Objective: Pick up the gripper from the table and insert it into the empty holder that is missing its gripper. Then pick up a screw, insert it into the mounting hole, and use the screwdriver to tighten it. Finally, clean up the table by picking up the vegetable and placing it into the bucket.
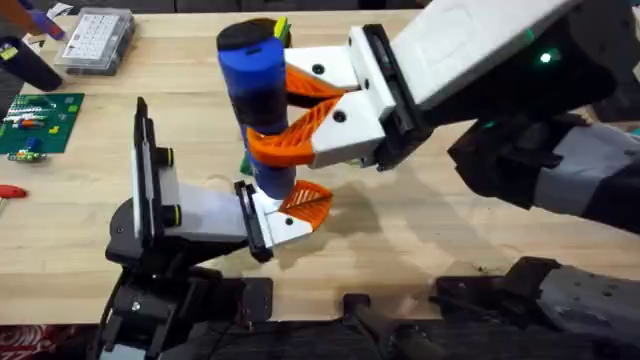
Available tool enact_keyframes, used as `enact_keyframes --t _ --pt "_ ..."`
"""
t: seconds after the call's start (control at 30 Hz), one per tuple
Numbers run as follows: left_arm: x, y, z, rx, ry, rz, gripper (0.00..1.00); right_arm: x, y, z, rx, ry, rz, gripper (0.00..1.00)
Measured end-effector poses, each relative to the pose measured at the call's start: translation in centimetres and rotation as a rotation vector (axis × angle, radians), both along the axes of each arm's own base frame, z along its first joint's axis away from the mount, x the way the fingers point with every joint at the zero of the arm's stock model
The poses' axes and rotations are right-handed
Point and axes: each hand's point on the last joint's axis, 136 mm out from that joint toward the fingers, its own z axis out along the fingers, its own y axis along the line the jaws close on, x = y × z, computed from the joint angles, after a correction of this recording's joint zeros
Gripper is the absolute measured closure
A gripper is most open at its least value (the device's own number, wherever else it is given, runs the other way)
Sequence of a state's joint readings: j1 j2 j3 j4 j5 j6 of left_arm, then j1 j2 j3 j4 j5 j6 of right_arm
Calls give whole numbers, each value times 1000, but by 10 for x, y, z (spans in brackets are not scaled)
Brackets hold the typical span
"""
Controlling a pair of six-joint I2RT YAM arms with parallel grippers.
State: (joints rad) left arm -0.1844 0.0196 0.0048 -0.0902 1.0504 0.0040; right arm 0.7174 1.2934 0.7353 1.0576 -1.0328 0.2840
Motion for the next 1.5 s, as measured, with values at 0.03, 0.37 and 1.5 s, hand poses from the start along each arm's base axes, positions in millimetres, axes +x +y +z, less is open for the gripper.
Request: enact_keyframes --t 0.03,0.37,1.5 --pt "0 0 0 0 0 0 989 0 0 0 0 0 0 956" --pt "0 0 0 0 0 0 989 0 0 0 0 -1 0 956" --pt "0 0 0 0 1 0 989 3 3 -9 -23 4 0 955"
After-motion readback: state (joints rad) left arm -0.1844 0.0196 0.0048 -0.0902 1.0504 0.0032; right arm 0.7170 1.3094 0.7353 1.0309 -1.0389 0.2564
